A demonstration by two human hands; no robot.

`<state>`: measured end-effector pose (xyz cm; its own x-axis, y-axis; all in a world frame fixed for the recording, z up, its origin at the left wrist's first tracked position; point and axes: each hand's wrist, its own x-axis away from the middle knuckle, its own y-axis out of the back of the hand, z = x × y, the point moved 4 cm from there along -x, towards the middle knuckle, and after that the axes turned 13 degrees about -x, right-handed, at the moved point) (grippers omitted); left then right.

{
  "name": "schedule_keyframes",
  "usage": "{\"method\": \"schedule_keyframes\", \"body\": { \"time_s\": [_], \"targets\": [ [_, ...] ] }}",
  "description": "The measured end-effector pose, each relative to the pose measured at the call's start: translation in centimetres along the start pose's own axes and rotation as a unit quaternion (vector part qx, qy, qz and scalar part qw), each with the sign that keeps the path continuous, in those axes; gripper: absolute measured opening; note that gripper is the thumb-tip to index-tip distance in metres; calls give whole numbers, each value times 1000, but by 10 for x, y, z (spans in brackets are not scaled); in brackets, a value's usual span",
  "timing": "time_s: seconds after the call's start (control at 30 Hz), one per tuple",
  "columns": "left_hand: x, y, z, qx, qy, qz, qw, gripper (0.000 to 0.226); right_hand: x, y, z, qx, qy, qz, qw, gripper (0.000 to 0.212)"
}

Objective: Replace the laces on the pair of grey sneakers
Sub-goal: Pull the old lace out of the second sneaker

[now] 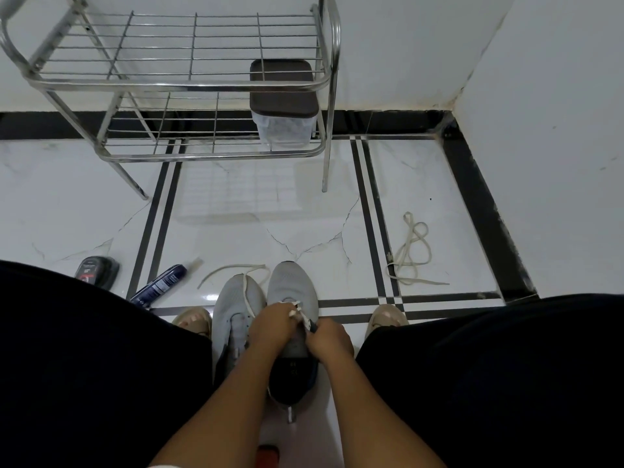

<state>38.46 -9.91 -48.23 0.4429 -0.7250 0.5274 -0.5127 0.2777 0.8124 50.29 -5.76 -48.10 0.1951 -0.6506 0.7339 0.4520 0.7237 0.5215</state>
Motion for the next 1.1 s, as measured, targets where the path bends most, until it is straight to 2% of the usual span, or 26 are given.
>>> {"method": "schedule_keyframes", "body": {
  "time_s": [0.07,0.13,0.17,0.2,0.23,0.3,0.33,0.4,0.47,0.53,0.57,0.63,0.8,0.87,0.9,0.93,0.97,1.0,1.03,1.07,1.1],
  "targets": [
    [-2,3,18,170,132,10,977,24,1,3,0,-4,0,1,1000,33],
    [-5,10,41,341,256,-28,904,31,-1,4,0,2,-5,3,1000,33],
    [-6,15,49,376,296,-54,876,35,0,5,0,11,-10,10,1000,33],
    [-5,21,51,366,302,-78,877,39,-1,5,1,23,-13,18,999,33],
    [-4,27,48,320,282,-98,899,46,0,7,4,35,-12,20,999,33],
    [3,37,36,141,233,-159,949,73,-2,15,16,37,22,-12,999,33],
    [10,42,30,62,219,-193,954,79,-4,20,24,26,54,-46,997,29],
    [19,42,18,-30,200,-218,955,58,-4,29,41,8,124,-89,988,22],
    [22,28,13,-79,173,-148,971,36,-6,29,54,23,172,-68,982,25],
    [22,8,14,-64,143,-60,986,32,-8,20,60,77,202,-19,976,31],
    [23,2,14,-46,134,-40,989,30,-8,13,60,117,212,-2,970,32],
    [21,-4,18,-31,138,-34,989,29,-6,2,57,169,227,9,959,28],
    [13,-6,31,15,157,-16,987,28,4,-8,59,216,276,-1,937,28],
    [12,-9,34,24,165,-3,986,28,5,-11,63,220,270,29,937,22],
    [13,-11,38,32,175,0,984,29,3,-9,62,169,243,42,954,15],
    [13,-13,41,39,191,1,981,30,0,-1,59,61,185,54,979,13],
    [14,-13,45,41,210,3,977,31,-2,7,56,-107,103,60,987,19],
    [15,-14,47,37,226,3,974,31,-5,15,51,-298,5,63,952,26],
    [15,-14,48,31,231,4,972,29,-12,21,43,-439,-65,43,895,32],
    [14,-14,47,28,226,3,974,28,-20,27,37,-486,-85,28,870,39],
    [13,-15,43,27,212,5,977,28,-27,30,34,-457,-83,15,886,44]
  ]
}}
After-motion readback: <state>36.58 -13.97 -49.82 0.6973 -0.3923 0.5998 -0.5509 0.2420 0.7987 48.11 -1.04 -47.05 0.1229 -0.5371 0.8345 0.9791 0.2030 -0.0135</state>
